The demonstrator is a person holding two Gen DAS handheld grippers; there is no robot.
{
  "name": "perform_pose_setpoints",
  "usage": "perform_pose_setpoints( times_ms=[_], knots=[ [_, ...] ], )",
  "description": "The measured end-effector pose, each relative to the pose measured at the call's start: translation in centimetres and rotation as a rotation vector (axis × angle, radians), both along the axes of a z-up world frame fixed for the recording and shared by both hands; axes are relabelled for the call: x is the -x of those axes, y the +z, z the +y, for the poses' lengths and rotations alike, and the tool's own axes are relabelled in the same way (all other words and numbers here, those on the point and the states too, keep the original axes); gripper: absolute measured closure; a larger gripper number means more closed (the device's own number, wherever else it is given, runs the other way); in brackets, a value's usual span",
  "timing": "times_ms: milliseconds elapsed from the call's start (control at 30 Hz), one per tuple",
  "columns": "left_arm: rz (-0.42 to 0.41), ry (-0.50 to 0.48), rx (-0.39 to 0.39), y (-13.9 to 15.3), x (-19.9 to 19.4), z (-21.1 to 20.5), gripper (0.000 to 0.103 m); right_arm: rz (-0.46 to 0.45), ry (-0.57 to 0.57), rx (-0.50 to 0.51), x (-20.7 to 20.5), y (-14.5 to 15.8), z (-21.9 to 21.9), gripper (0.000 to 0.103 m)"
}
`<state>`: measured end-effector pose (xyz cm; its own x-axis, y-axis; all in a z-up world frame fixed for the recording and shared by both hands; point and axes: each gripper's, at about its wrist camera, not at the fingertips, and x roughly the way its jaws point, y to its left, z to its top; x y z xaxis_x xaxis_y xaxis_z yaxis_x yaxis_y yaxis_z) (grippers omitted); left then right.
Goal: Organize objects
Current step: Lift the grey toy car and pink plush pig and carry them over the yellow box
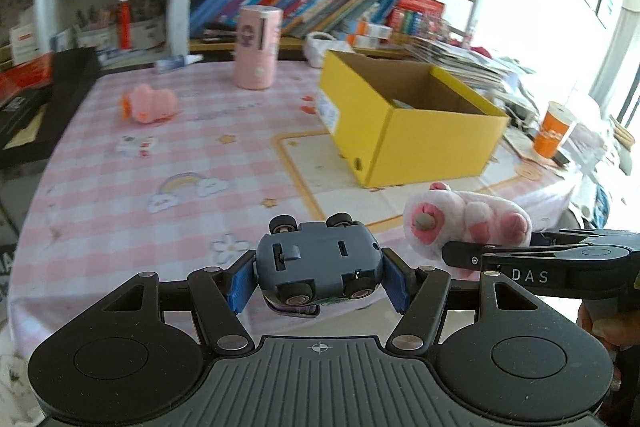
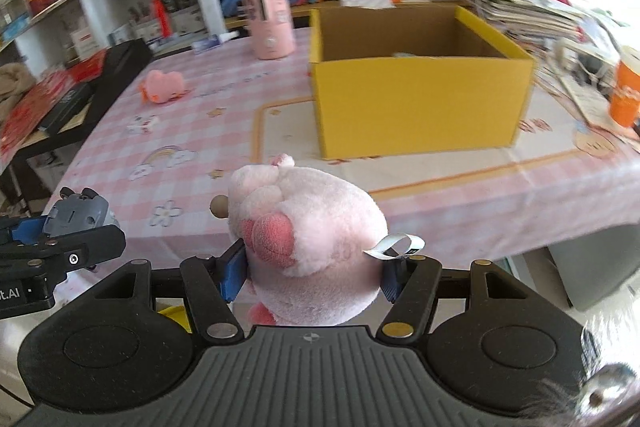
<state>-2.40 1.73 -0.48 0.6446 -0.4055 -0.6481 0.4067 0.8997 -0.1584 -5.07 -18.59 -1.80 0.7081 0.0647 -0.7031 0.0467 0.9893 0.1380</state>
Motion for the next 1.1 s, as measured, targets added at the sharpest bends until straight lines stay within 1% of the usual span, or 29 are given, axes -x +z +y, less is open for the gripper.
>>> perform_pose_setpoints(
  times_ms=[267, 433, 567, 933, 1100],
  knots=[
    [0.004, -0.107, -0.01, -0.2, -0.9, -3.9, 0.039, 0.017, -0.107, -0.006, 1.1, -0.3, -3.5, 0.042],
    [0.003, -0.157, -0.017, -0.2, -1.6, -6.2, 0.039, 0.024, -0.162, -0.01, 1.0, -0.3, -5.8, 0.042],
    [0.001, -0.165, -0.016, -0.1, -2.3, -7.4, 0.039, 0.031, -0.185, -0.013, 0.4, -0.3, -7.3, 0.042],
    [-0.008, -0.19, -0.022, -0.1, -4.5, -10.8, 0.039, 0.038, -0.203, -0.006, -1.7, -0.2, -10.5, 0.042],
    [-0.053, -0.201, -0.021, 0.7, -5.3, -12.0, 0.039, 0.014, -0.197, 0.008, -2.9, 0.4, -11.5, 0.042]
  ],
)
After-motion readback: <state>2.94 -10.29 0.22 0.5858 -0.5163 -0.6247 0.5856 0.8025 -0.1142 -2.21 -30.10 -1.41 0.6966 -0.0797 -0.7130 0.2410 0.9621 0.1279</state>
